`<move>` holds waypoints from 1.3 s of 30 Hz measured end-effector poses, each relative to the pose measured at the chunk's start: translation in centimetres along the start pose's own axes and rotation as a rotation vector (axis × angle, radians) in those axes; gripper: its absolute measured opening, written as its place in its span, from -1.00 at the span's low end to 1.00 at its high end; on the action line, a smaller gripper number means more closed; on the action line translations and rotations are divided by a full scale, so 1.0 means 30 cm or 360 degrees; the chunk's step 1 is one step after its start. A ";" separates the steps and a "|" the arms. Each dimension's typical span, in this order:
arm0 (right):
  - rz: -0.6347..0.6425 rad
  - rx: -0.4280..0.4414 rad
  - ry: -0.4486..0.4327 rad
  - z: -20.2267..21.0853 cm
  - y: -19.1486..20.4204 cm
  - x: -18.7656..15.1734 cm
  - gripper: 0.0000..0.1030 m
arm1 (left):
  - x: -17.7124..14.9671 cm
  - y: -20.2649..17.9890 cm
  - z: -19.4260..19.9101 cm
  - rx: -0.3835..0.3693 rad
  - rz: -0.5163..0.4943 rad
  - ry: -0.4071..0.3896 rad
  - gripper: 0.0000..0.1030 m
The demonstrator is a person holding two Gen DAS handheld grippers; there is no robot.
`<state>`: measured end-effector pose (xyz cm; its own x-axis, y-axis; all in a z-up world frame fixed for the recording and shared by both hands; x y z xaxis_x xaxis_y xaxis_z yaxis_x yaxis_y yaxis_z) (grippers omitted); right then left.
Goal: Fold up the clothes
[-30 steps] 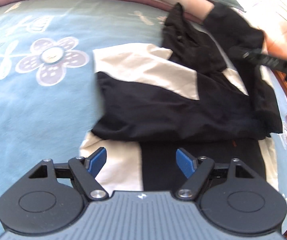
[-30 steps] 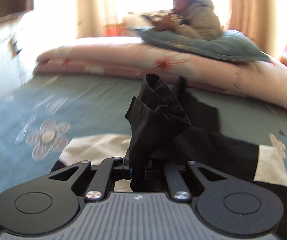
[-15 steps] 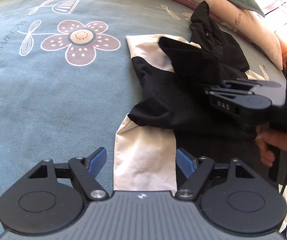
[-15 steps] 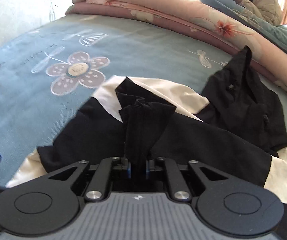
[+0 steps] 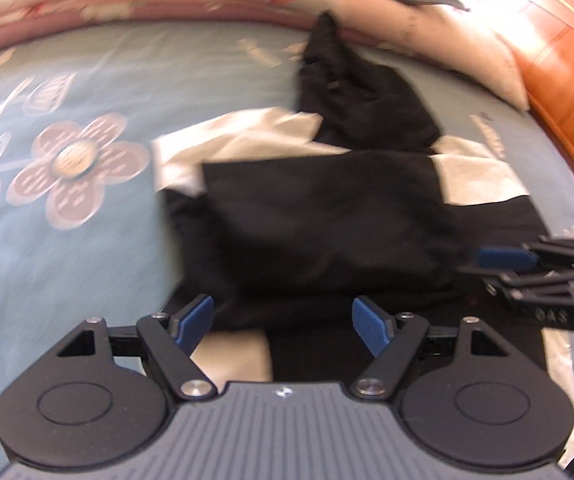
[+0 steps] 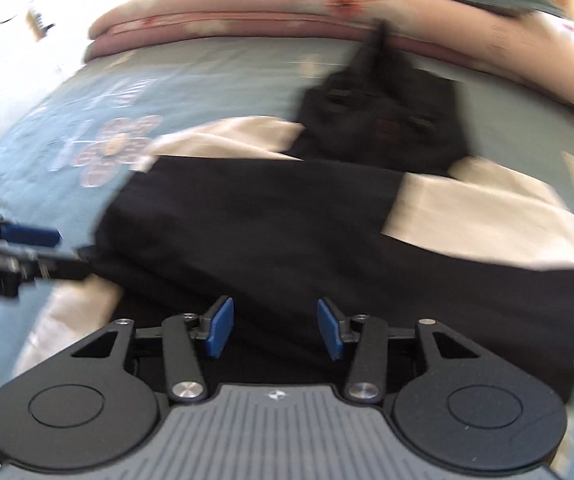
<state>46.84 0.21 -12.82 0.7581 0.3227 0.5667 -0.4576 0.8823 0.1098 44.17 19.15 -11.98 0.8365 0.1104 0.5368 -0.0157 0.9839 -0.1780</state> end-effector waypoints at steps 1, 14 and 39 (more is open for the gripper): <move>-0.0028 -0.0055 -0.0006 0.031 -0.057 -0.023 0.03 | 0.015 -0.042 -0.012 -0.0021 -0.0040 -0.0013 0.52; -0.0074 -0.0416 -0.0007 0.113 -0.627 -0.285 0.09 | 0.156 -0.537 -0.225 -0.0135 -0.0444 -0.0035 0.42; -0.0166 -0.0245 -0.0254 0.233 -0.736 -0.219 -0.60 | 0.328 -0.890 -0.648 -0.0226 -0.0387 0.0133 0.44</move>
<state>48.71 -23.78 -13.27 0.7089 0.1794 0.6822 -0.2949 0.9539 0.0557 63.46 -8.75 -17.97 0.8485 -0.1441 0.5092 0.2628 0.9499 -0.1692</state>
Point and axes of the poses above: each gripper's, at about its wrist camera, not at the fingertips, and z roughly against the way its jaws point, y to its left, x to its top, the point moved 9 cm from there along -z, roughly the way its jaws point, and after that the axes turned 1 degree about -z, right-handed, at the moved point
